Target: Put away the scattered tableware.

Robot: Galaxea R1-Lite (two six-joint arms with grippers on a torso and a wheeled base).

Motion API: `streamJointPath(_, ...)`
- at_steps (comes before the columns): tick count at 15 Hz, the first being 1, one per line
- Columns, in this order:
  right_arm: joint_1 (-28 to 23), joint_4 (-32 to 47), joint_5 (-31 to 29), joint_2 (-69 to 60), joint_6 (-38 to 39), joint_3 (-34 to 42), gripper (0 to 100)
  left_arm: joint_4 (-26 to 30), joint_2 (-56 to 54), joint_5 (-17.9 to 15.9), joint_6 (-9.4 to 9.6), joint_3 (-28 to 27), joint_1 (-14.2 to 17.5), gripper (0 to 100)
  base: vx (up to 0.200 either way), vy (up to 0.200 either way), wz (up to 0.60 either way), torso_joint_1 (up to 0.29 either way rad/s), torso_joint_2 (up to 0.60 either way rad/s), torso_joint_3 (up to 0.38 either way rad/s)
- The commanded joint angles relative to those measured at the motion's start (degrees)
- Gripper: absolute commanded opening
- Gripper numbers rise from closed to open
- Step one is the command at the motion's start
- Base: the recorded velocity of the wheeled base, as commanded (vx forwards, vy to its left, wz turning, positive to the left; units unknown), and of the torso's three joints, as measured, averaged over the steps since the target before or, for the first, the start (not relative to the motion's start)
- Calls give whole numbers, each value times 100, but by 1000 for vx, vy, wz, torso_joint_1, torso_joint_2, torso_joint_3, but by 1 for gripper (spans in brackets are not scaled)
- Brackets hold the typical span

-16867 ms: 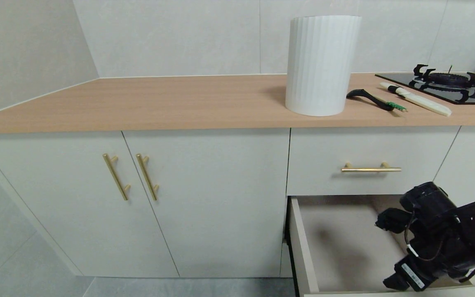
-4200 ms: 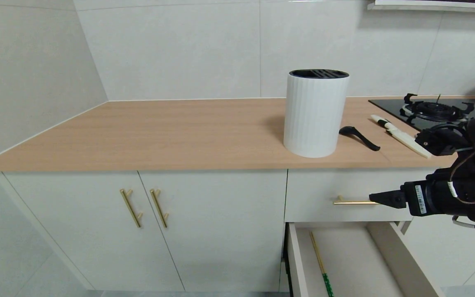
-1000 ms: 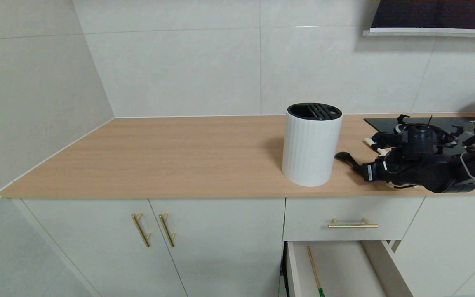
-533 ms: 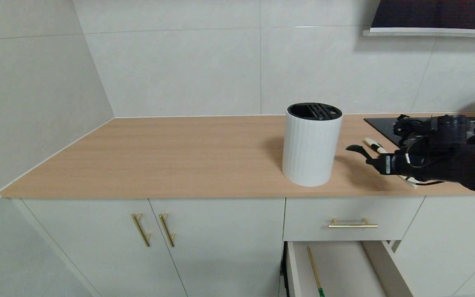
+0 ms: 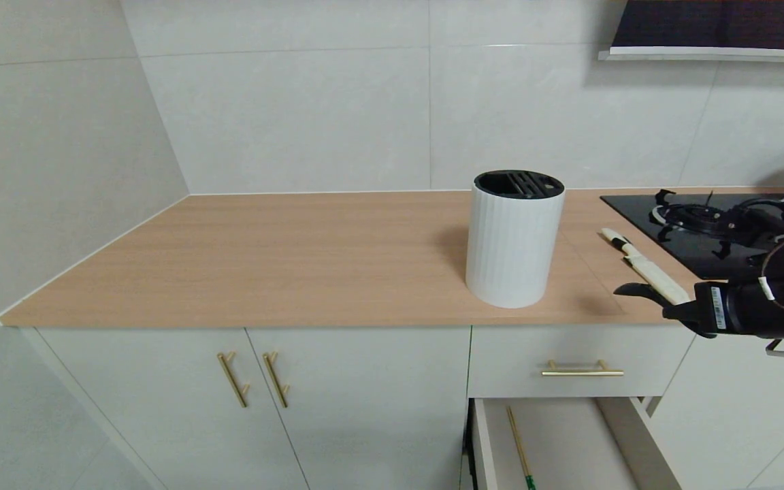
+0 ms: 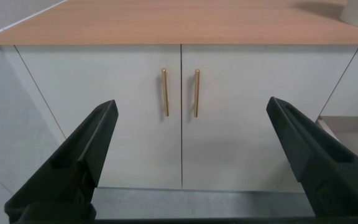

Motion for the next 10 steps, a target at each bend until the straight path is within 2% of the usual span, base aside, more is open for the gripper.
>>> streamJointPath(1, 66, -3, -7, -299, -16, 119, 0, 0, 0, 1, -4, 2, 0, 100, 0, 0, 0, 0, 0, 0)
streamJointPath(8, 277, -20, -113, -53, -139, 286, 0, 0, 0, 1, -4, 2, 0, 100, 0, 0, 0, 0, 0, 0)
streamJointPath(10, 391, -20, -130, -36, -148, 330, 0, 0, 0, 1, -4, 2, 0, 100, 0, 0, 0, -88, 195, 112)
